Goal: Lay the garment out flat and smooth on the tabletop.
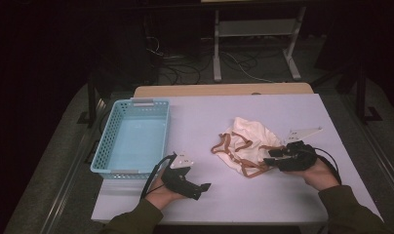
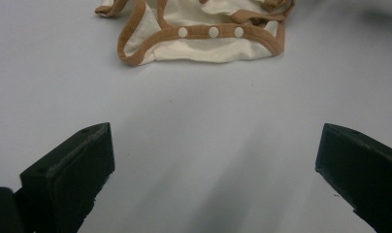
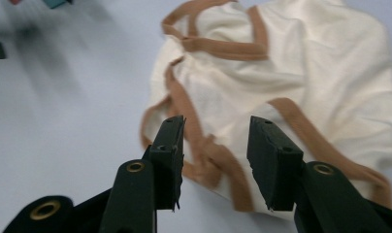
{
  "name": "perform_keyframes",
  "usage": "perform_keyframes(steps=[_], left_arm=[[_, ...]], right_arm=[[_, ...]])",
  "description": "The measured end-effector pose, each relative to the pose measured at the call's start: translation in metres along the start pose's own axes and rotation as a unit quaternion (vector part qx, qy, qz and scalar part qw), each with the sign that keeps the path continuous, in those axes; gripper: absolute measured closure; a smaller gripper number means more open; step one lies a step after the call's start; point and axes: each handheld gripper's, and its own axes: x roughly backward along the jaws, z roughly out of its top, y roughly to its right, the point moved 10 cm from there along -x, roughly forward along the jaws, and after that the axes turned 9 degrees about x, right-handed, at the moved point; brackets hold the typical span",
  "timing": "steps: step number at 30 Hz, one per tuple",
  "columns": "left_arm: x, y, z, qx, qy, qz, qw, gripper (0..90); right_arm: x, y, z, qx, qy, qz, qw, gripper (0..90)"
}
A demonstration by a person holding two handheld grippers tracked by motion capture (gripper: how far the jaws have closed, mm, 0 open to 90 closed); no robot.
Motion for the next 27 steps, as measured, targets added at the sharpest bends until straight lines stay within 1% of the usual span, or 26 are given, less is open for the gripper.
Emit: perform_keyframes(steps=[7, 9, 11, 15, 23, 27], left_arm=[[0.000, 0.001, 0.000, 0.000, 0.000, 0.000, 1.0000, 0.0], [-0.001, 0.001, 0.000, 0.001, 0.000, 0.000, 1.0000, 0.0], [-0.001, 0.001, 0.000, 0.001, 0.000, 0.000, 1.0000, 0.0], [-0.001, 0.001, 0.000, 0.000, -0.002, 0.000, 1.0000, 0.0], [-0.001, 0.000, 0.000, 0.001, -0.002, 0.000, 1.0000, 0.0], [0.000, 0.000, 0.000, 0.001, -0.001, 0.000, 1.0000, 0.0]], right_arm=[[-0.020, -0.026, 0.008, 0.023, -0.011, 0.030, 0.9992, 61.4], [-0.026, -0.031, 0.011, 0.031, -0.013, 0.034, 0.9988, 62.7], [-0.031, -0.034, 0.015, 0.034, -0.016, 0.038, 0.9986, 63.5], [-0.042, -0.037, 0.021, 0.042, -0.020, 0.044, 0.9980, 64.4], [-0.062, -0.035, 0.036, 0.044, -0.020, 0.047, 0.9977, 66.6], [-0.073, -0.034, 0.039, 0.048, -0.027, 0.048, 0.9974, 67.3]])
